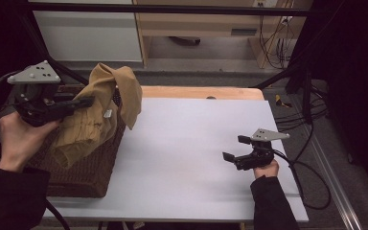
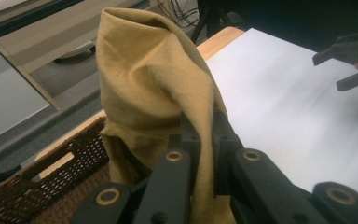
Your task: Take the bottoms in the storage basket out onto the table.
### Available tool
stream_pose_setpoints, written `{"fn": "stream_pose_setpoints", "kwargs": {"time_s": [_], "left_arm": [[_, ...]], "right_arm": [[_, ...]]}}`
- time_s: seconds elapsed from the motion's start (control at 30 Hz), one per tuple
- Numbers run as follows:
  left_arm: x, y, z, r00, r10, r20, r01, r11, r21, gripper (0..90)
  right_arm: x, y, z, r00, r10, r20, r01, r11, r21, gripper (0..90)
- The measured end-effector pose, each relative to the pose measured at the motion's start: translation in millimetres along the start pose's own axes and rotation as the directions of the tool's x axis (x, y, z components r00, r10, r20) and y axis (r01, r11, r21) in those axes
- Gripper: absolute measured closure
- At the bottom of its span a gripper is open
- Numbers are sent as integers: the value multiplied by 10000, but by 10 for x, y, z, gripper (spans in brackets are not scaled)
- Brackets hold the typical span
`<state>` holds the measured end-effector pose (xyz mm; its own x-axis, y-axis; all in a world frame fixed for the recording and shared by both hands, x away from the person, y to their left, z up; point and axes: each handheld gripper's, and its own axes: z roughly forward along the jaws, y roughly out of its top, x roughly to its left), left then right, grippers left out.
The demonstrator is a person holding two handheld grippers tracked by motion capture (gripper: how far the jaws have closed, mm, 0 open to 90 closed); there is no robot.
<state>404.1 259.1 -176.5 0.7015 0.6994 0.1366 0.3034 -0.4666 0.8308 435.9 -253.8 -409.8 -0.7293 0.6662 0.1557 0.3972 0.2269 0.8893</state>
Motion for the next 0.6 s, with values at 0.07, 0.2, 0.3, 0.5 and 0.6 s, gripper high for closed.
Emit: {"fn": "stream_pose_setpoints", "kwargs": {"time_s": [0.07,0.2,0.3,0.5,0.6], "left_arm": [[-20,18,14,10000,37,57,-37,10000,-28,871],[-66,50,45,9998,138,130,-137,9999,-16,871],[-95,73,69,9996,188,221,-187,9998,-44,871],[-153,125,117,9988,265,405,-261,9996,-112,871],[-179,149,140,9983,313,485,-307,9994,-131,871]], "right_arm": [[1,0,0,10000,3,-9,-3,10000,-3,37],[1,1,-2,10000,13,-4,-13,10000,-2,37],[2,1,0,10000,10,-20,-10,10000,-9,37],[0,2,-3,10000,-7,-16,7,10000,-16,37],[0,2,-6,10000,-13,-14,13,10000,-27,37]]}}
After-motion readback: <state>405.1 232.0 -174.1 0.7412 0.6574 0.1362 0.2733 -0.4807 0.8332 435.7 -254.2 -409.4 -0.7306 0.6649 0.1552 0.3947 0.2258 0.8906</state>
